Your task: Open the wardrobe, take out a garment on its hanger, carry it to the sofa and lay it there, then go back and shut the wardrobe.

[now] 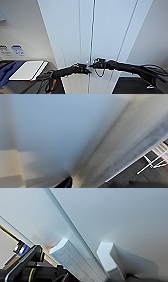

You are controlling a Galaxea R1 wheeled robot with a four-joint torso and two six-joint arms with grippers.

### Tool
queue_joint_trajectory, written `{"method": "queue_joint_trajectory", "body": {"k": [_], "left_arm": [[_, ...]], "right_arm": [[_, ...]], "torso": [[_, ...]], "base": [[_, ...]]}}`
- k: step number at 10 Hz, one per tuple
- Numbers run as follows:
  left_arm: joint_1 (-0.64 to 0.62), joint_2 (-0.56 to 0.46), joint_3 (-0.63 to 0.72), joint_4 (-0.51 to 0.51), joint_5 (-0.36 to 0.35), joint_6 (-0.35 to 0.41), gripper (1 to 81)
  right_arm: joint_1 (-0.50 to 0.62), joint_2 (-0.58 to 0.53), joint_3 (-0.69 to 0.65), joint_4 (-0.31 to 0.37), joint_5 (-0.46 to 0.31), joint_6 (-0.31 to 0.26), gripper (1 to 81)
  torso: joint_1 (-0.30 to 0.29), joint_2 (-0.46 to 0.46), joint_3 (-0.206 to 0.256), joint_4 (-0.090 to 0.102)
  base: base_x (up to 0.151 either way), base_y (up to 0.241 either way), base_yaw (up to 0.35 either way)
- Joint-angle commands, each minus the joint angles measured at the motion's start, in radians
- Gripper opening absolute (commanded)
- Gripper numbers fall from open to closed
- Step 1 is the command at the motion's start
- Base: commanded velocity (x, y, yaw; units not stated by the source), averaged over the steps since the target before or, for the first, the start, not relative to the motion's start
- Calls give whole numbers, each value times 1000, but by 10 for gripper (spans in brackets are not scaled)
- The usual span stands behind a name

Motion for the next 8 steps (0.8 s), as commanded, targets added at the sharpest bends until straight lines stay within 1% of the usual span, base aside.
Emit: {"method": "queue_joint_trajectory", "body": {"k": [1,3,4,5,6,8], "left_arm": [[-183,47,-15,31,-18,5,811],[-186,89,-17,31,-34,5,811],[-186,113,-3,29,-38,7,811],[-182,118,47,28,-38,0,811],[-176,105,126,29,-40,-2,811],[-160,52,285,26,-41,-5,811]], "right_arm": [[173,-1,30,0,9,-1,811],[158,-17,71,4,12,-1,811],[133,-39,125,6,38,0,811],[100,-54,177,9,64,0,811],[70,-60,216,9,80,0,811],[21,-60,283,4,118,-1,811]], "torso": [[0,0,0,0],[0,0,0,0],[0,0,0,0],[0,0,0,0],[0,0,0,0],[0,0,0,0]], "base": [[0,0,0],[0,0,0],[0,0,0],[0,0,0],[0,0,0],[0,0,0]]}}
